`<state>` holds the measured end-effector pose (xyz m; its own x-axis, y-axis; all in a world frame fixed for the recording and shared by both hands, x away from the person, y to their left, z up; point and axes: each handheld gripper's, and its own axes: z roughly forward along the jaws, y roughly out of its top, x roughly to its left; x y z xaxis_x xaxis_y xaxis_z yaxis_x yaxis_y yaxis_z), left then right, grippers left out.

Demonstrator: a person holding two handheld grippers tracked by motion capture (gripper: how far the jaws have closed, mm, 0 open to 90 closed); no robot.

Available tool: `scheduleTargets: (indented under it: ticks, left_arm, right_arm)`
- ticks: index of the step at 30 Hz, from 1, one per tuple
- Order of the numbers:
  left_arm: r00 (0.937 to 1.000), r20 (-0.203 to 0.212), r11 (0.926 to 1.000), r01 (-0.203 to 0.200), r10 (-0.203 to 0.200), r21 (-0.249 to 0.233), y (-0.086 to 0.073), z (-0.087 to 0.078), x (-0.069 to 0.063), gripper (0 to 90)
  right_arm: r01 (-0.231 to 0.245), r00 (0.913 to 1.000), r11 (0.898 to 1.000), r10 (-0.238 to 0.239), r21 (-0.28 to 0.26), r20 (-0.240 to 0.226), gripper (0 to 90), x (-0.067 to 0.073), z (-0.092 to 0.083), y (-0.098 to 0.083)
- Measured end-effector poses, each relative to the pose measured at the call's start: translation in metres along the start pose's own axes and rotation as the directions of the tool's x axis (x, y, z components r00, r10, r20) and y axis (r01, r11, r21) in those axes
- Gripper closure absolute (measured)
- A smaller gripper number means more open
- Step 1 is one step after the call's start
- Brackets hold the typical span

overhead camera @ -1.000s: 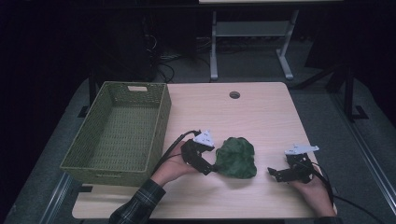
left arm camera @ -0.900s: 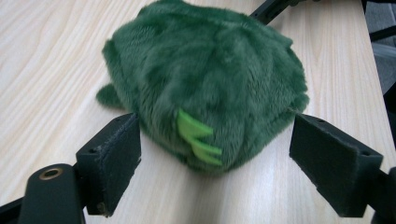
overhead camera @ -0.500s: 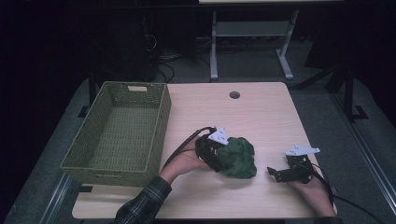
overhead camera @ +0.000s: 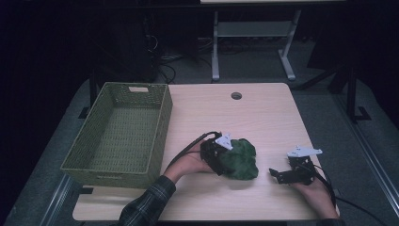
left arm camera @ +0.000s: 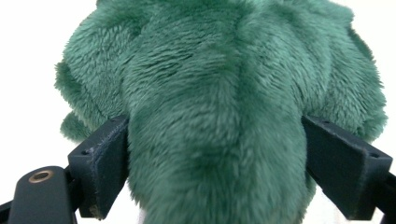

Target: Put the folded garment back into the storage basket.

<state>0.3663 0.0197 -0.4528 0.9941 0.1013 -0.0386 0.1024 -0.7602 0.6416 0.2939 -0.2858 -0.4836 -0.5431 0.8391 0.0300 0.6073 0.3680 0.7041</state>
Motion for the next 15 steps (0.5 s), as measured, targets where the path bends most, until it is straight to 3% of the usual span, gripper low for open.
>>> scheduleTargets:
  ticks: [15]
  left_arm:
    - [0.9994, -0.033, 0.9994, -0.009, 0.01, 0.033, -0.0039, 0.0108, -0.0037, 16.4]
  right_arm:
    - [-0.001, 1.0, 1.0, 0.001, -0.001, 0.001, 2.5, 0.0001, 0.0001, 0.0]
